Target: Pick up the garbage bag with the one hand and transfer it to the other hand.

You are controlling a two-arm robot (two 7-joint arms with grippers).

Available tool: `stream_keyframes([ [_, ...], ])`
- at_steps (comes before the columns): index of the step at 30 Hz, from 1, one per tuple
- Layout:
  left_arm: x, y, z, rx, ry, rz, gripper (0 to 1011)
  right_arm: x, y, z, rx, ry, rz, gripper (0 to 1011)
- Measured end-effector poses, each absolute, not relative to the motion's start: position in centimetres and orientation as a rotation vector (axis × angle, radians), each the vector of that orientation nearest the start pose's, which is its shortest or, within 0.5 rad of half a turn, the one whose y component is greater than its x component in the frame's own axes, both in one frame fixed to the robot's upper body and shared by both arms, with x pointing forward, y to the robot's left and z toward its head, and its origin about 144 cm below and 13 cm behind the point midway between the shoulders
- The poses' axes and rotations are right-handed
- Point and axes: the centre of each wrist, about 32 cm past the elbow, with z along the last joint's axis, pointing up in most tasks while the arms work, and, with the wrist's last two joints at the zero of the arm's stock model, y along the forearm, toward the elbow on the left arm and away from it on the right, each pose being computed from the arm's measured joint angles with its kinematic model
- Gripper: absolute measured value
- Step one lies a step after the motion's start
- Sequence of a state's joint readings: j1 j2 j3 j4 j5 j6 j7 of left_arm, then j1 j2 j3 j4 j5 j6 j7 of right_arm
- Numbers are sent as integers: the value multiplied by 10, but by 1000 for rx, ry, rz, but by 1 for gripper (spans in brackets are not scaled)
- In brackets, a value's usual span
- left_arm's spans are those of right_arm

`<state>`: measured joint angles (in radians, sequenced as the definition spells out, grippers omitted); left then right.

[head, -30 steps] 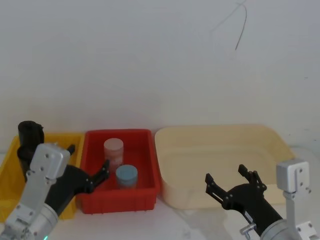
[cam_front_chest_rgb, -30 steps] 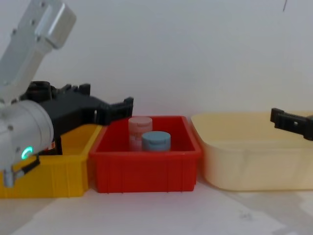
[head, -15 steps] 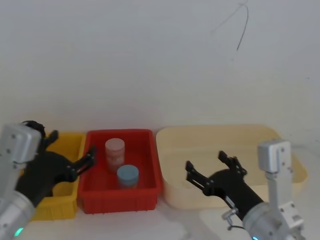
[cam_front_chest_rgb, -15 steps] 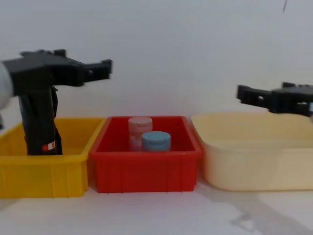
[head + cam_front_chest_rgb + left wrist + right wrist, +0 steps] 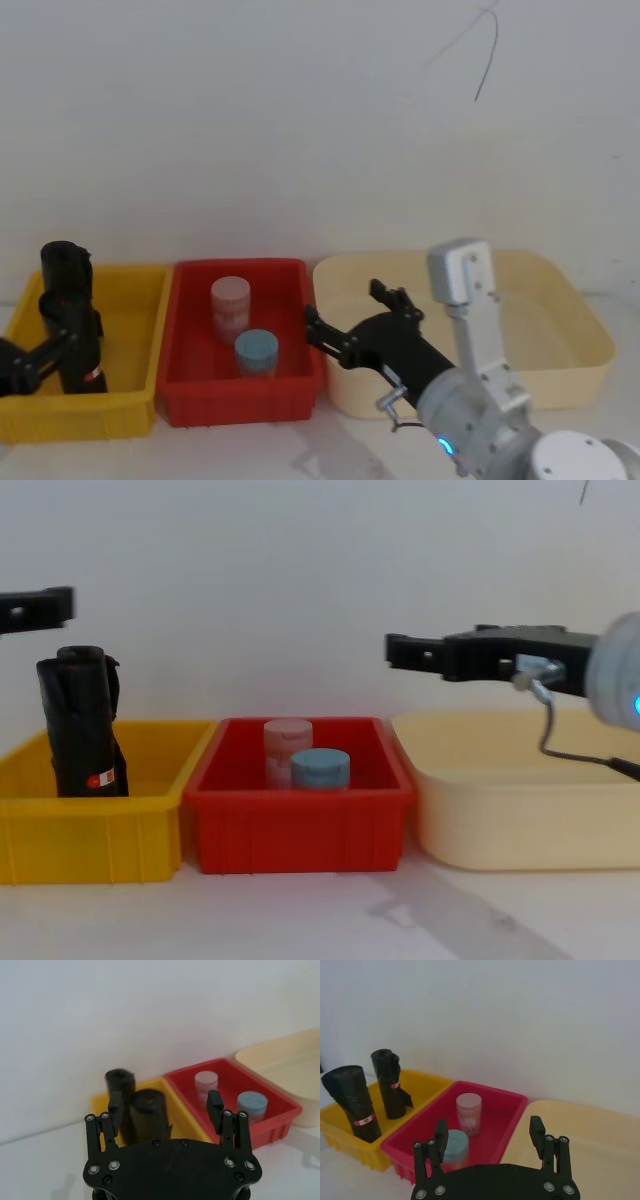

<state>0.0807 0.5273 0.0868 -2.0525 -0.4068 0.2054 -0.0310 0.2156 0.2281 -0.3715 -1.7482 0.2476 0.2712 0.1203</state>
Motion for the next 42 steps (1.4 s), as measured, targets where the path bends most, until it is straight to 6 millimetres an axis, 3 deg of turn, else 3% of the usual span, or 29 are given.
stream_keyframes([
  [6, 405, 294, 1270, 14, -139, 1283, 1000, 492, -152, 1256, -50, -66, -1019, 1001],
  [12, 410, 301, 1265, 16, -118, 1287, 1000, 498, -143, 1261, -77, -77, -1000, 1002],
  [42, 492, 306, 1245, 70, -40, 1188, 1000, 517, -124, 1270, -172, -82, -950, 1002],
])
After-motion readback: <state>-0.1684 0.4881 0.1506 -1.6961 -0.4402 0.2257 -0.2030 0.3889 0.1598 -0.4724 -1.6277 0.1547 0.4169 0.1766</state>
